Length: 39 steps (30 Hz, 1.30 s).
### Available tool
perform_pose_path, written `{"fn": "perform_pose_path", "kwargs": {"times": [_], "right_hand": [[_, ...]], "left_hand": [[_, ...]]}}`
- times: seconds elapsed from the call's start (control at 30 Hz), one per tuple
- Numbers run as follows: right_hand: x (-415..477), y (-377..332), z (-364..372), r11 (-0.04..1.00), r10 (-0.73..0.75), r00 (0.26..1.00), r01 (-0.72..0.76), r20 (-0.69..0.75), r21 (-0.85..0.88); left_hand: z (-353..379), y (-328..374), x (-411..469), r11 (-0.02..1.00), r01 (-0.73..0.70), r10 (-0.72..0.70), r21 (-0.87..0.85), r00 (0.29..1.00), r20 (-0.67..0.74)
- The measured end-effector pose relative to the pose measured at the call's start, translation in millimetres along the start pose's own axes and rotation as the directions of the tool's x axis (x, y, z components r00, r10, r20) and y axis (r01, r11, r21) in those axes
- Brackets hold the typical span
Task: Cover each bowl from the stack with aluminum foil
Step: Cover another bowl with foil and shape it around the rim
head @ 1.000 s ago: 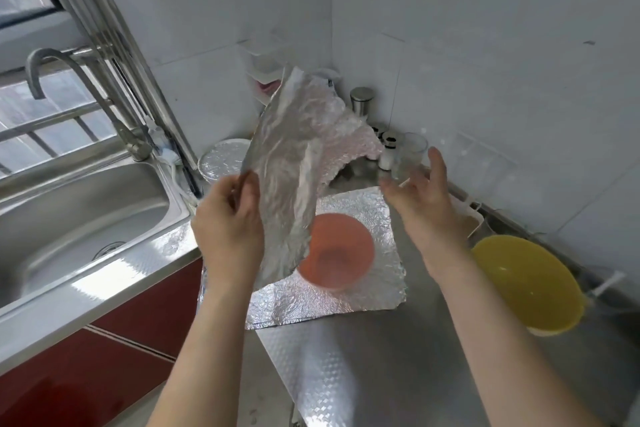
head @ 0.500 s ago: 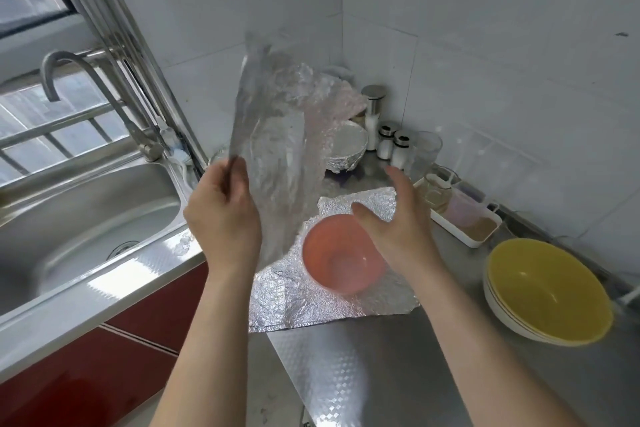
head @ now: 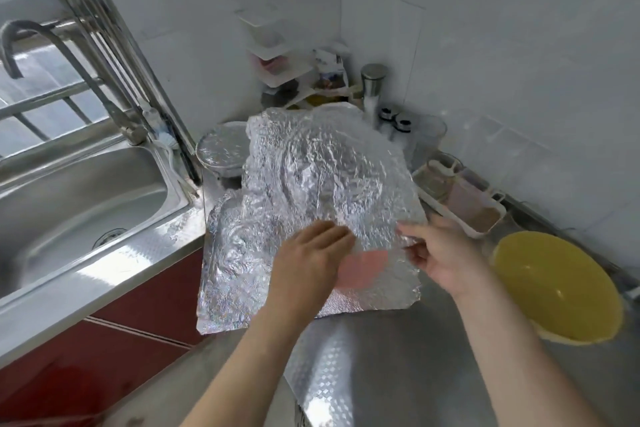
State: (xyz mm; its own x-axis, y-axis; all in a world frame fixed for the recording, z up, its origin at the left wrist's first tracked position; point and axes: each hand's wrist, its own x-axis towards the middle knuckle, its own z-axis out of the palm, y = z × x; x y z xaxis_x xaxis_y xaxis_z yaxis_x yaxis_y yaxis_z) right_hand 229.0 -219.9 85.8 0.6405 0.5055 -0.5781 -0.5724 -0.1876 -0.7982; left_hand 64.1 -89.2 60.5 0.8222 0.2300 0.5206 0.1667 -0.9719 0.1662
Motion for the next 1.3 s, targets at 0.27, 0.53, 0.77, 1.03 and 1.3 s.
{"fn": "perform_pose_path", "kwargs": {"times": [0.27,0.53,0.77,1.03,1.3], "right_hand": [[21.1,78.3,-13.1,0.986,0.148,0.987,-0.144,-0.057,0.081],[19.7,82.7,-25.1,0.984,0.15,0.987,-0.143,-0.062,0.102],[17.7,92.9,-41.4,0.991,0.134,0.988,-0.134,-0.079,0.0],[27.1,74.2,-39.5,0.959,-0.066,0.988,0.025,-0.137,-0.282],[48.8,59.3,-20.9,0.9,-0.149,0.983,0.091,-0.104,-0.426]], "left_hand": [[19.3,1.6,-72.1,0.799,0.587,-0.552,-0.127,0.801,0.231],[12.6,-42.0,-73.8,-0.282,0.832,-0.784,-0.479,0.088,0.614],[5.5,-32.9,-91.1,-0.199,0.729,-0.83,-0.655,0.229,0.508],[8.1,-36.2,-102.8,-0.035,0.84,-0.818,-0.542,0.287,0.498],[18.3,-4.1,-61.1,0.891,0.452,-0.41,0.034,0.773,0.483]]}}
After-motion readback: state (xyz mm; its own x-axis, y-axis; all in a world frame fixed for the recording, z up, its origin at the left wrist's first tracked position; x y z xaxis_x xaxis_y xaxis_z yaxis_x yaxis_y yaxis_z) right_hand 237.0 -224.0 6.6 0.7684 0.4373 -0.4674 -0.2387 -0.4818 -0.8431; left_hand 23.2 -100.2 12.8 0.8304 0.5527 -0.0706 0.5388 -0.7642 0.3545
